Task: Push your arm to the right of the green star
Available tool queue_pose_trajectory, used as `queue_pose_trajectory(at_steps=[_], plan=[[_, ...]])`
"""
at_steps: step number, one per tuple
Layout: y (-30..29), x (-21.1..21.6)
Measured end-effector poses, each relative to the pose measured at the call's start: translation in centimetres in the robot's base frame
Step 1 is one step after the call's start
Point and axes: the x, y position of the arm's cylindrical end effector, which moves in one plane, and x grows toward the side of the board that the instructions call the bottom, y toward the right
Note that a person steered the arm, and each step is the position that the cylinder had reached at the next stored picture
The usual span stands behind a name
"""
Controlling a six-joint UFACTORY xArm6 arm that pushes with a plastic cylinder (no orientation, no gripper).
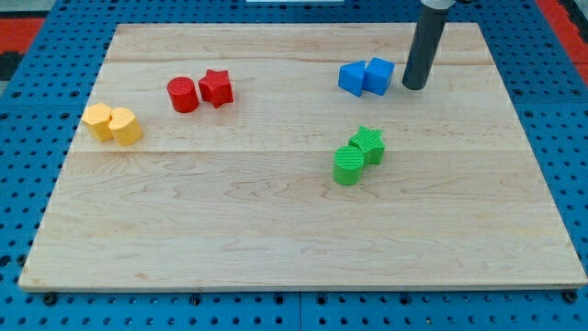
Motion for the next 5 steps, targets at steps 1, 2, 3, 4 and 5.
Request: queue_pose_trajectory(at_steps=[1,2,3,4,5], plan=[[0.0,0.0],[0.0,1.4],[-1.7,2.0],[-3.3,2.9],[-1.5,6.3]])
